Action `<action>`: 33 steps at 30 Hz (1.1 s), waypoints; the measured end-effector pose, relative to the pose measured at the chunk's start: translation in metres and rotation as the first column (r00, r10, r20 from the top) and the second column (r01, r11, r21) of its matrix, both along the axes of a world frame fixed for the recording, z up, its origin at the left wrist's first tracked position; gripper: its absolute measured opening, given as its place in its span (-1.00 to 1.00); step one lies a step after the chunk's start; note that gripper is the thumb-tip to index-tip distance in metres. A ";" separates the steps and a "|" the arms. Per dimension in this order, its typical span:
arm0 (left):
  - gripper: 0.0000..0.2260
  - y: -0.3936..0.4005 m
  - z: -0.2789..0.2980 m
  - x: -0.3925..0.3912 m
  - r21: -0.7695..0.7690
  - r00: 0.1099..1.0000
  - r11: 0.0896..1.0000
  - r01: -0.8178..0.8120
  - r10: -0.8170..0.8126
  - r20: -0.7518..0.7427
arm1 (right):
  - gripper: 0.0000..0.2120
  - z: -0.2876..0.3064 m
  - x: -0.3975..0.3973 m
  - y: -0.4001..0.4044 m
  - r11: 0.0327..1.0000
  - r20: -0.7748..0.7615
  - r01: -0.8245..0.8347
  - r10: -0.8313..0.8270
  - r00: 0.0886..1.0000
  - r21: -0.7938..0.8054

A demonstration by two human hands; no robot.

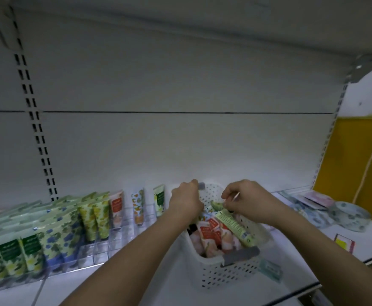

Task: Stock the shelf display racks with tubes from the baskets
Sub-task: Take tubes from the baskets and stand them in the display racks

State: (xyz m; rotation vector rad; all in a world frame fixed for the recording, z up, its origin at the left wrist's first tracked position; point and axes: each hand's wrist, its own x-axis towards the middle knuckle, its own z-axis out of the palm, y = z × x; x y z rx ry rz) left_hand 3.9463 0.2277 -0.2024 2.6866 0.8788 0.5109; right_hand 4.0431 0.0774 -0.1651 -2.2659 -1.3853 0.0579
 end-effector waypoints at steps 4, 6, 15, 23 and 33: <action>-0.58 0.001 -0.001 0.004 0.022 1.000 1.000 0.008 -0.007 -0.019 | -0.84 -0.006 -0.004 0.000 0.998 0.061 -0.001 0.004 0.998 -0.056; -0.54 0.002 0.000 0.004 -0.031 0.999 0.999 0.037 -0.037 0.017 | -0.80 -0.010 -0.006 -0.001 0.995 0.084 -0.003 0.012 0.996 -0.101; -0.54 0.011 0.011 -0.017 -0.579 0.846 0.744 0.332 0.037 0.532 | -0.70 -0.030 -0.011 0.003 0.982 0.157 -0.013 0.044 0.987 -0.191; -0.61 0.014 0.018 -0.038 -0.647 0.714 0.508 0.569 0.086 0.695 | -0.86 -0.029 -0.020 0.006 0.993 -0.139 -0.059 0.073 0.988 0.101; -0.72 0.017 0.035 -0.078 -0.564 0.649 0.531 0.632 0.033 0.760 | -0.85 -0.019 -0.040 0.017 0.848 -0.739 0.135 0.356 0.572 0.513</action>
